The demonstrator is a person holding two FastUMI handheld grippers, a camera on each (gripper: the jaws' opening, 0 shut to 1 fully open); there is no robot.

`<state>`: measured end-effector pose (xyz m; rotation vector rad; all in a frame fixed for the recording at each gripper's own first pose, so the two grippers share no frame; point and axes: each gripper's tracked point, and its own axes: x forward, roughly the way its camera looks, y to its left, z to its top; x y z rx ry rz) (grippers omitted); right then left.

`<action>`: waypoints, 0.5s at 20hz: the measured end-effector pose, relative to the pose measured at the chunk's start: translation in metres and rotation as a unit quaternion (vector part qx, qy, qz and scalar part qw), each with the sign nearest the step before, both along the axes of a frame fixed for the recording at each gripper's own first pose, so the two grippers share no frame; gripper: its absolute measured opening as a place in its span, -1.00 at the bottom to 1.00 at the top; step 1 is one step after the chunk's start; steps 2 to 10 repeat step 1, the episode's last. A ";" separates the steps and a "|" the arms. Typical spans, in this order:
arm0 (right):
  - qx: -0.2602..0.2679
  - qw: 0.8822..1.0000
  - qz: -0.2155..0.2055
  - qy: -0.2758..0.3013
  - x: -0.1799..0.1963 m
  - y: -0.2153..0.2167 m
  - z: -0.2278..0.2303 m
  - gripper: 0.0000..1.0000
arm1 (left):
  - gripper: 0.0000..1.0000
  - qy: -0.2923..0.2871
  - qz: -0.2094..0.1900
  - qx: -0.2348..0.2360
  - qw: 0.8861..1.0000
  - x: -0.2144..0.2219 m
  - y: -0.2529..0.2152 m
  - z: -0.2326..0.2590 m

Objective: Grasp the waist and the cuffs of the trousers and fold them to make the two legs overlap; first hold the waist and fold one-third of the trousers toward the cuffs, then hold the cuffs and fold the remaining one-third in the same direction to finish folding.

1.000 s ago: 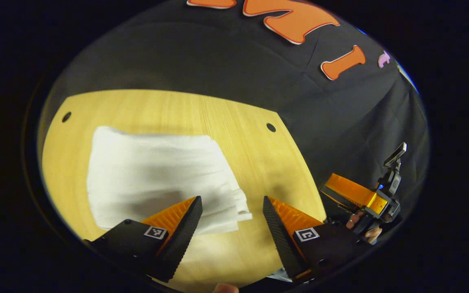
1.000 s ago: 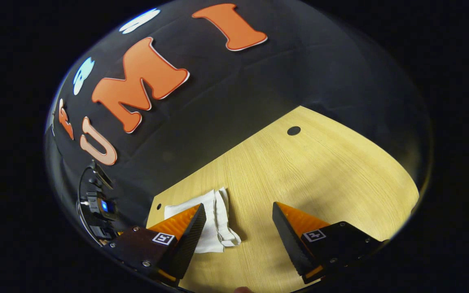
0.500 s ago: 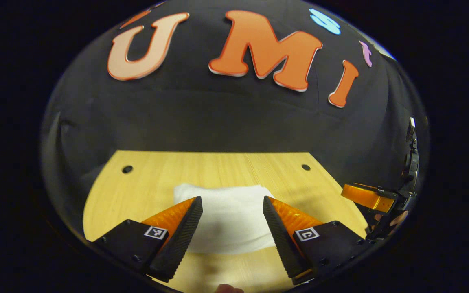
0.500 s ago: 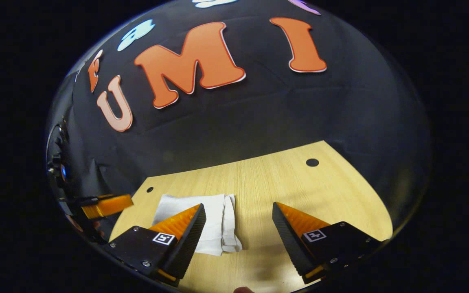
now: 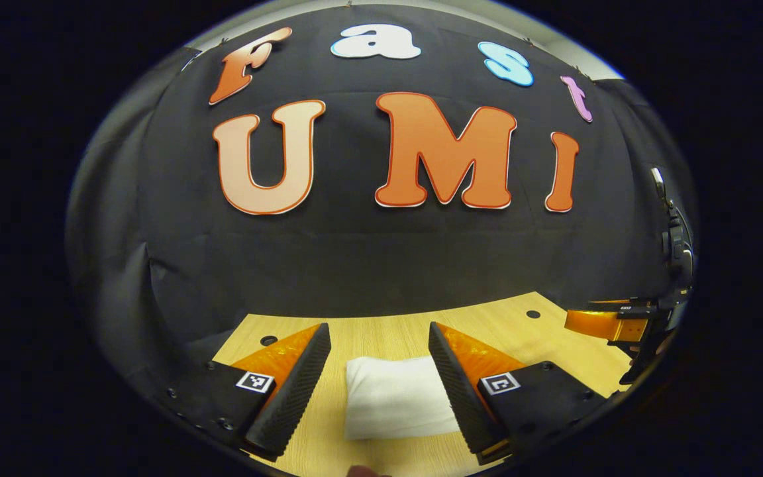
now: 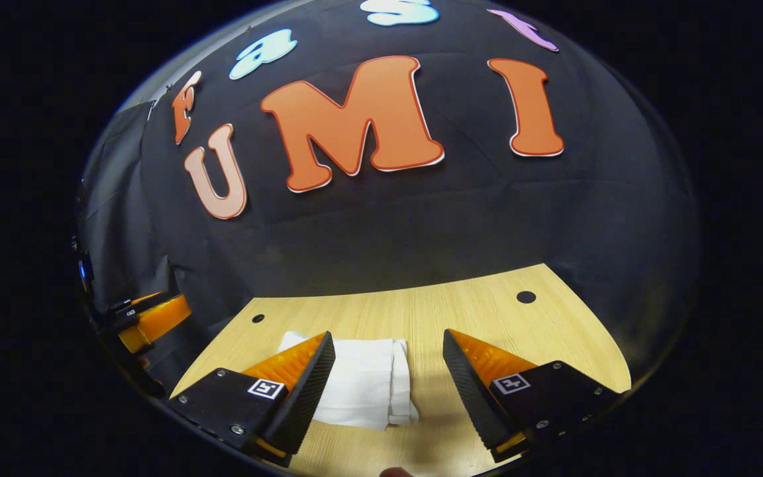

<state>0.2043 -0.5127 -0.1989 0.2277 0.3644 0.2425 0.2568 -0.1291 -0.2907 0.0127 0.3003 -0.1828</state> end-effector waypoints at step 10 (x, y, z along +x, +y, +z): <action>-0.005 1.000 0.001 -0.007 -0.001 0.003 0.002 0.97 | 0.95 -0.005 0.000 0.000 1.000 -0.001 0.002 0.002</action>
